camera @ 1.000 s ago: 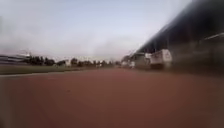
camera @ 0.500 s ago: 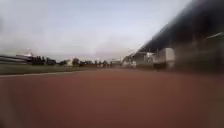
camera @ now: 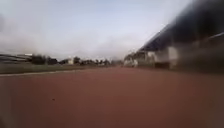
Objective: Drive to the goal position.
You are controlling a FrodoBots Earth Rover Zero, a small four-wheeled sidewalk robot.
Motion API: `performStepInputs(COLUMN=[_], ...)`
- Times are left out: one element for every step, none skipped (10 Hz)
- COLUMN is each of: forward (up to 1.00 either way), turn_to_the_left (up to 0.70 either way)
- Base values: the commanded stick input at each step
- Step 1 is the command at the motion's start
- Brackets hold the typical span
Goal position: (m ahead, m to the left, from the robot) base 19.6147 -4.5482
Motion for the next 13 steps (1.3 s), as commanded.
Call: performStepInputs(forward=[0.70, 0.70, 0.70, 0.70, 0.70, 0.70, 0.70, 0.70, 0.70, 0.70, 0.70, 0.70, 0.70], turn_to_the_left=[0.00, -0.02, -0.14, -0.34, -0.35, -0.35, -0.35, -0.35, -0.29, -0.09, 0.00, 0.00, 0.00])
